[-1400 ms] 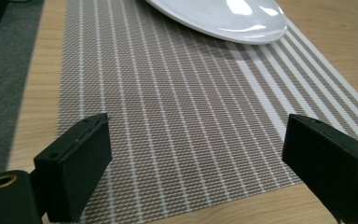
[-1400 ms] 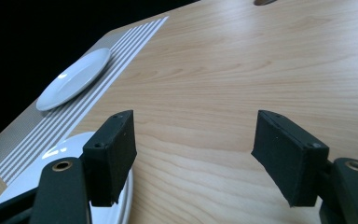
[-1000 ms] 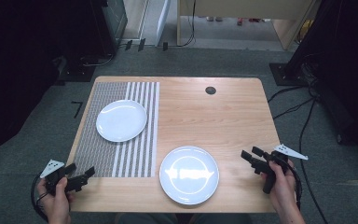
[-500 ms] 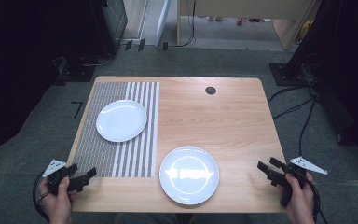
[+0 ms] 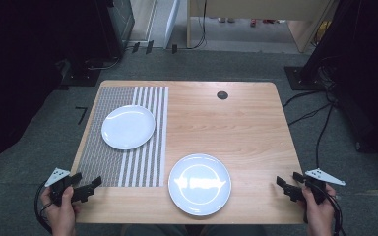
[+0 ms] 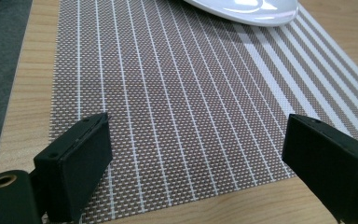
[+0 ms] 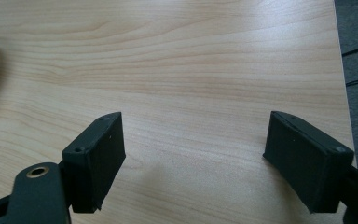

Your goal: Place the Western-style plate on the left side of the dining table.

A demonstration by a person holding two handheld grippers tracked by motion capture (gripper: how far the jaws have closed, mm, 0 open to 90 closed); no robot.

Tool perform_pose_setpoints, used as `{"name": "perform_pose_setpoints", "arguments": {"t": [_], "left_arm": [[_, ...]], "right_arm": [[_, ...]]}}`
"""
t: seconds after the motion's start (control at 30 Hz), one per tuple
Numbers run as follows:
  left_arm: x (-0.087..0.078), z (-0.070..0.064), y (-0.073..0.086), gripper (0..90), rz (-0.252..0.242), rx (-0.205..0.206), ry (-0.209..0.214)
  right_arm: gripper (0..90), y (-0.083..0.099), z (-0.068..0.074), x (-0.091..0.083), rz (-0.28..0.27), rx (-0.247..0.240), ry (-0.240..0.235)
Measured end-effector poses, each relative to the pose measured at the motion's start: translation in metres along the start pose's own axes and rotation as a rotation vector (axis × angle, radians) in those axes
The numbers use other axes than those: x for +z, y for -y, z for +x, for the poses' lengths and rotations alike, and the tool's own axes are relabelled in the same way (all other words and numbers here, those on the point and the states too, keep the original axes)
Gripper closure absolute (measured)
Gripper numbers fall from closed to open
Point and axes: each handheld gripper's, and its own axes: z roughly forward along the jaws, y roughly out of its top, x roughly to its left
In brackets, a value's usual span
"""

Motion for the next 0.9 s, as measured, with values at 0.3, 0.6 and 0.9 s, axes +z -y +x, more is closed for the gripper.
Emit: {"name": "perform_pose_setpoints", "arguments": {"t": [0.3,0.6,0.9], "left_arm": [[0.003,-0.008,0.000,8.3,0.028,0.061,-0.059],[0.011,-0.025,0.000,8.3,0.092,0.201,-0.186],[0.012,-0.027,0.001,8.3,0.101,0.217,-0.205]], "right_arm": [[13.9,0.000,0.012,0.005,0.037,-0.092,0.066],[7.8,0.000,0.025,0.012,0.078,-0.173,0.131],[7.7,0.000,0.025,0.012,0.079,-0.173,0.131]]}}
